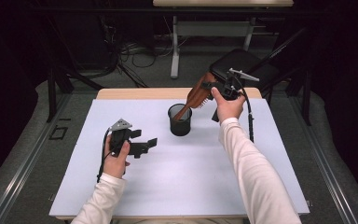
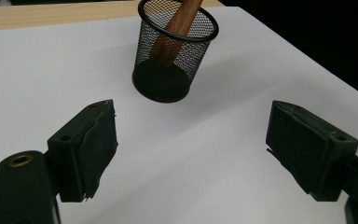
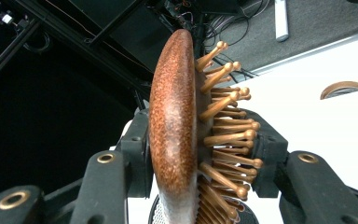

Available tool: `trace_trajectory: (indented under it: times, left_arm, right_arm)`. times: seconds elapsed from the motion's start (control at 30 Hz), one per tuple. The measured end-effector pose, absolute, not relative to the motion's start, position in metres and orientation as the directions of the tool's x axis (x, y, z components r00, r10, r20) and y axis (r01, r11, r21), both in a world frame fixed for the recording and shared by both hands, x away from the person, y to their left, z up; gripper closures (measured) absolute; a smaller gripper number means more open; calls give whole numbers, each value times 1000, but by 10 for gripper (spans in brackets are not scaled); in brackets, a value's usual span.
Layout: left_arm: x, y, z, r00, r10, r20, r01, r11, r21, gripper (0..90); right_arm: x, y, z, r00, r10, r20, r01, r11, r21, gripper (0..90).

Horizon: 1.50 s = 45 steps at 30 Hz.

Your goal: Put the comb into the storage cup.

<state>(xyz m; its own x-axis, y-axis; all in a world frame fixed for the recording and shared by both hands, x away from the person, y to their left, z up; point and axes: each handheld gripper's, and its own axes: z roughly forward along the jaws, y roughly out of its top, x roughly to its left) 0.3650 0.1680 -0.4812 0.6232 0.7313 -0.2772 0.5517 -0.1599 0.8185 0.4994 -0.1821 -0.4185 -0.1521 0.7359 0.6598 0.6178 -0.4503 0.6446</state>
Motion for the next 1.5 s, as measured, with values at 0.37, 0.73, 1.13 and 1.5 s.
trace_trajectory:
  times: [0.37, 0.73, 1.13, 1.5]
  left_arm:
    - [365, 168, -482, 622, 732, -277, 553, -160, 818, 165]
    - [366, 168, -482, 623, 732, -277, 553, -162, 817, 165]
    - [367, 169, -483, 622, 732, -277, 555, -163, 816, 165]
    - [367, 169, -483, 623, 732, -276, 555, -164, 816, 165]
  right_arm:
    - [500, -179, -420, -152, 747, 647, 621, -437, 651, 509]
    - [501, -175, -423, -158, 759, 632, 615, -425, 664, 508]
    - [503, -171, -429, -165, 774, 611, 626, -397, 671, 508]
    - [503, -169, -434, -171, 781, 601, 626, -386, 678, 507]
